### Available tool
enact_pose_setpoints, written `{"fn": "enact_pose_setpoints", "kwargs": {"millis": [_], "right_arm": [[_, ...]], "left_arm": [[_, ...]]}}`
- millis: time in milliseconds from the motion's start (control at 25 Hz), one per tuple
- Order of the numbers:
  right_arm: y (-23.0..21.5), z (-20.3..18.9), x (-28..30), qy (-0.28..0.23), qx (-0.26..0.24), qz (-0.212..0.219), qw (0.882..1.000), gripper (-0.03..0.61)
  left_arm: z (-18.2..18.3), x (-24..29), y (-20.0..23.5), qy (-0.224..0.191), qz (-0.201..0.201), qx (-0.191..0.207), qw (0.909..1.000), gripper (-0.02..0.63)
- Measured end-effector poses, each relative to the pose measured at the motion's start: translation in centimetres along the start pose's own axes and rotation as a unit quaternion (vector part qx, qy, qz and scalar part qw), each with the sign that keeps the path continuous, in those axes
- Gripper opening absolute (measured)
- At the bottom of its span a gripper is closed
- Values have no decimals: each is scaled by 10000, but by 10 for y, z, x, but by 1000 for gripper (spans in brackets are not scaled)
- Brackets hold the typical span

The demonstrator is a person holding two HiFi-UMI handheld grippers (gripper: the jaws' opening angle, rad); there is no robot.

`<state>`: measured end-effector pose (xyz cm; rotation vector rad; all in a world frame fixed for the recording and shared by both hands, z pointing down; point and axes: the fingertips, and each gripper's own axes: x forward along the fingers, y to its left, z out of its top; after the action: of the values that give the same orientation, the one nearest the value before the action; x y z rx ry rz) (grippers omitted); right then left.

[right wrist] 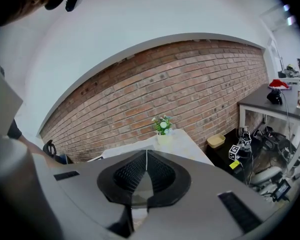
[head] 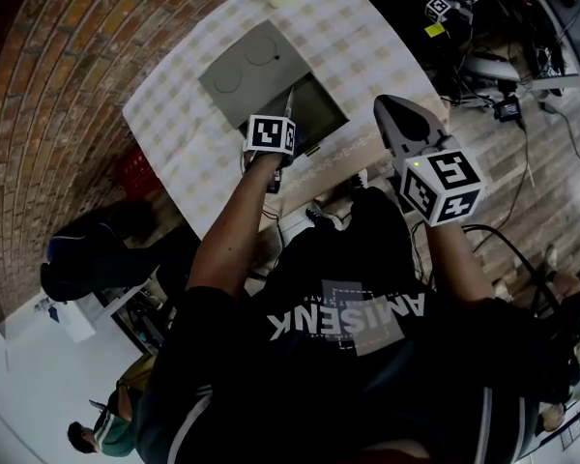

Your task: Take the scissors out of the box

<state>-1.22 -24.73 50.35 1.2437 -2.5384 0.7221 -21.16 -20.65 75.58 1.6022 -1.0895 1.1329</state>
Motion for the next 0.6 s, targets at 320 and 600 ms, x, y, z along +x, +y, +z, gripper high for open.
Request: {"fn": "enact_pose_setpoints", "kwargs": {"millis": [320, 600], "right_arm": [[5, 2, -9, -87, -46, -16, 10000, 41], [14, 2, -16, -157, -38, -25, 9999, 41]], "left_arm": [[-11, -4, -5, 76, -255, -117, 9996, 95], [-13, -21, -8, -50, -405, 30, 9992, 95]]}}
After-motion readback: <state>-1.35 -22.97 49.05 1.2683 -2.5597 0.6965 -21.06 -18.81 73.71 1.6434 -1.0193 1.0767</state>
